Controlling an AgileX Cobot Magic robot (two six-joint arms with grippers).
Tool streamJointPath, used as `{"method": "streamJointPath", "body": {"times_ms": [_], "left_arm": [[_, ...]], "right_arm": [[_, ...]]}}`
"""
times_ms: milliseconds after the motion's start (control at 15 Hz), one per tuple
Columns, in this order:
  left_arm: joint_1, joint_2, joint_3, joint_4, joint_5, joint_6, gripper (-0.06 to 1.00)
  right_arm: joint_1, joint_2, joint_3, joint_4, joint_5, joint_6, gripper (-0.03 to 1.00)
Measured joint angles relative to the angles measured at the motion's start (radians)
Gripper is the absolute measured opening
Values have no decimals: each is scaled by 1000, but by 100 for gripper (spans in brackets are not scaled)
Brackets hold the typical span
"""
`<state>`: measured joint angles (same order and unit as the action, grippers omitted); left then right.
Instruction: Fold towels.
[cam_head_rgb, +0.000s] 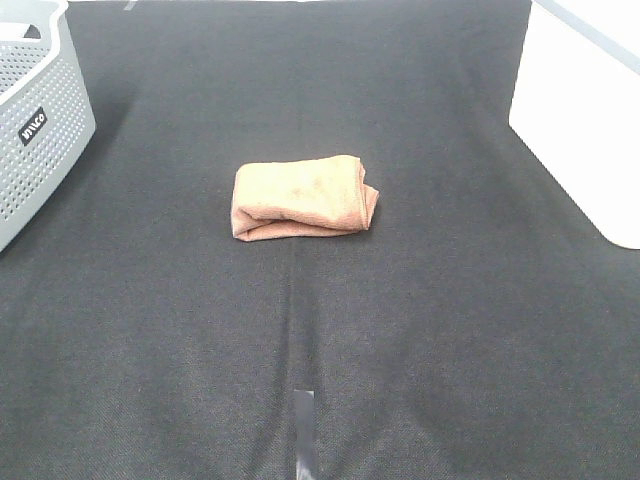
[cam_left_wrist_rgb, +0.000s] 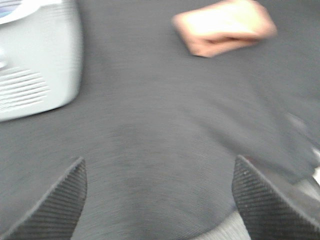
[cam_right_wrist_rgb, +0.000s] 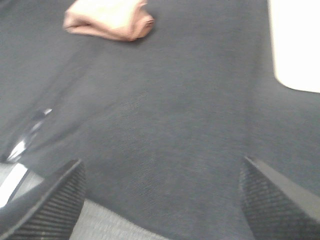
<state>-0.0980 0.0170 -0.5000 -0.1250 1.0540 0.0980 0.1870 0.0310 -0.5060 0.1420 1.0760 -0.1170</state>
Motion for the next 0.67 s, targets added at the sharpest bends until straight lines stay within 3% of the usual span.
{"method": "streamJointPath", "body": {"times_ms": [133,267,667], "left_arm": [[58,-21,0,0,0,0,76],[63,-22,1,0,0,0,76],[63,-23,1,0,0,0,76]], "right_arm": [[-85,-32,0,2,-1,0,78],[-123,-37,0,4,-2,0,78],[-125,-38,0,7,-2,0,78]]}}
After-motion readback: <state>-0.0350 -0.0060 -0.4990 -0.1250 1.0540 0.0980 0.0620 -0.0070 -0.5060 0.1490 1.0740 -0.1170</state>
